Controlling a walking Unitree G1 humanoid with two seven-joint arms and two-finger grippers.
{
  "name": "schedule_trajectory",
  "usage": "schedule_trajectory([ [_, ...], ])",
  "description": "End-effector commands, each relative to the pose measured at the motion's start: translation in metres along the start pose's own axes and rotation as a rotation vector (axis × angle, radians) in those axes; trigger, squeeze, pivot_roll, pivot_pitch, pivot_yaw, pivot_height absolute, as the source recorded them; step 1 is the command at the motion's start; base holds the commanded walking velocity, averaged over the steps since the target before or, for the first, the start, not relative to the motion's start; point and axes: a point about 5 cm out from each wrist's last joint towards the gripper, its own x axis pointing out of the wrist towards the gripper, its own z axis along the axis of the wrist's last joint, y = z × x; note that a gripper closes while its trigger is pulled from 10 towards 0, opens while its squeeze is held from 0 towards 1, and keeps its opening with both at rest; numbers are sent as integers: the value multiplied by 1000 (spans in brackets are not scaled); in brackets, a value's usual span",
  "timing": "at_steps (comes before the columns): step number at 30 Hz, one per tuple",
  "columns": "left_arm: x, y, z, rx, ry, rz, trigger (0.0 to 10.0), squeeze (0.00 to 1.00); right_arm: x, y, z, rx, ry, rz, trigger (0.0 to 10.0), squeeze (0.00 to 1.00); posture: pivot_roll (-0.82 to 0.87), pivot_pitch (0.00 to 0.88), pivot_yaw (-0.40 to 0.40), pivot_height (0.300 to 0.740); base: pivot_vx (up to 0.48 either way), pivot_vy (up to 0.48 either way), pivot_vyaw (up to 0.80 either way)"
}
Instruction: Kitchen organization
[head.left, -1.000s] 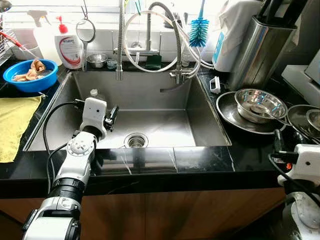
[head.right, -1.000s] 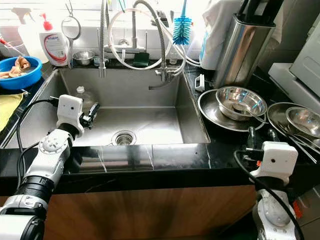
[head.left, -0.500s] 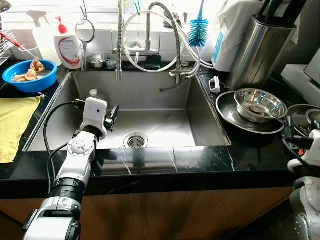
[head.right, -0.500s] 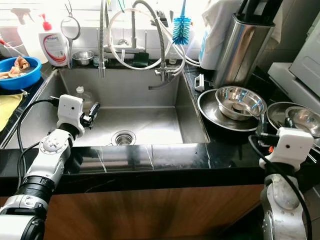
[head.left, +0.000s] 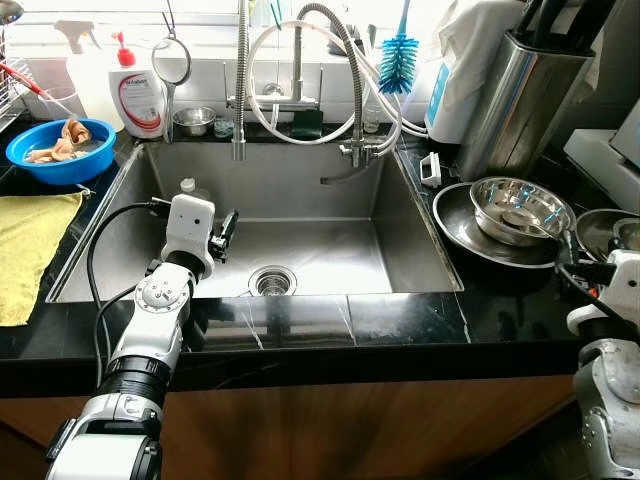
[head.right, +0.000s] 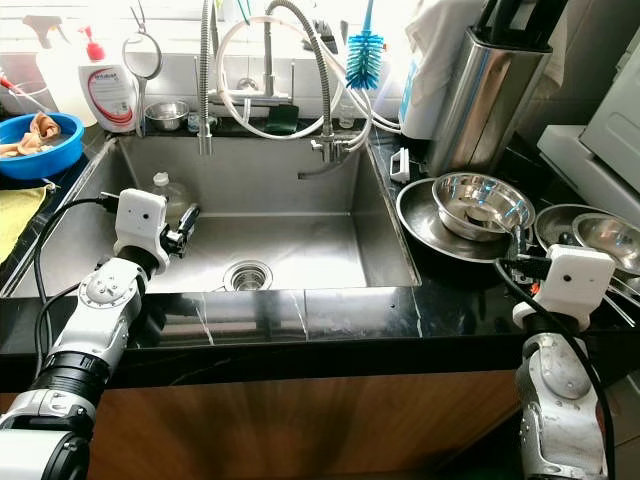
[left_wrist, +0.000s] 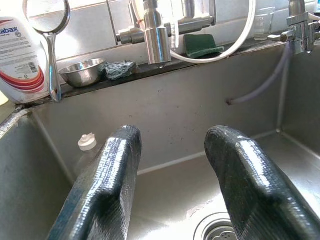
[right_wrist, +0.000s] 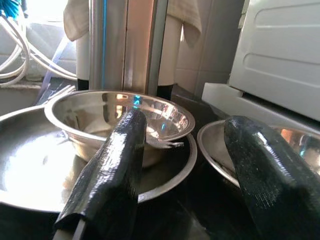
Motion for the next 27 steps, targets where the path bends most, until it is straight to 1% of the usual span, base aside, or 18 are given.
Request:
schedule_trajectory([
  [1,-1,-5,-3,12,12,-18,10000,0,2,-1,-1,13,14,1,2902,0,55,0,-39,740,0,0,0],
  [2,-1,-5,-3,12,12,-18,10000,0,2,0,-1,11,16,5,0,0,54,0,-39,740,0,0,0],
  [14,0,-5,-3,20,12,-17,10000,0,3,4,-2,14,25,23,0,0,55,0,-39,740,0,0,0],
  [27,0,-4,-2,26,7,-9,10000,0,7,7,5,19,3,36,0,0,56,0,-41,740,0,0,0],
])
